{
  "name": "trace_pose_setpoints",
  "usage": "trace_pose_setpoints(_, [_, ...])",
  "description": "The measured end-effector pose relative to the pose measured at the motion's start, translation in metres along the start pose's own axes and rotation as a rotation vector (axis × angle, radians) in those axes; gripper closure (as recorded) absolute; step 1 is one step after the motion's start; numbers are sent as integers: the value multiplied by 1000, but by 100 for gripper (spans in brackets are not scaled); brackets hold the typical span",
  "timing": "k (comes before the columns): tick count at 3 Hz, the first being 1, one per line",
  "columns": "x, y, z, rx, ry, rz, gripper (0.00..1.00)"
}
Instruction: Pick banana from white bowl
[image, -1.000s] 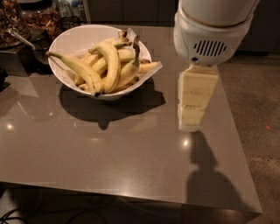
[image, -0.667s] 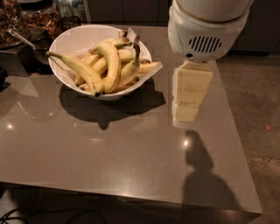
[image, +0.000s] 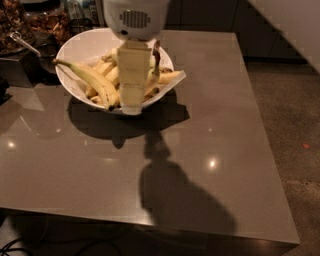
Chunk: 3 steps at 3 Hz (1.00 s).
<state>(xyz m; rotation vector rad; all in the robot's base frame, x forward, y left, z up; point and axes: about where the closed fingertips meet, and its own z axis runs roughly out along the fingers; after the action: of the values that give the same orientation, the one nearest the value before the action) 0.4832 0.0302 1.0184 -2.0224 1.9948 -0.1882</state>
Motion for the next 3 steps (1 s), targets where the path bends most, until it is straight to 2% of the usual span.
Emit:
trace_pose_setpoints(1, [-38,-18,14,-48,-72,-88,0])
trace_pose_setpoints(2, [-43,-27,11,-10,-114,-52,0])
trace_pose_setpoints(3, [-32,-51,7,21,-101,103,0])
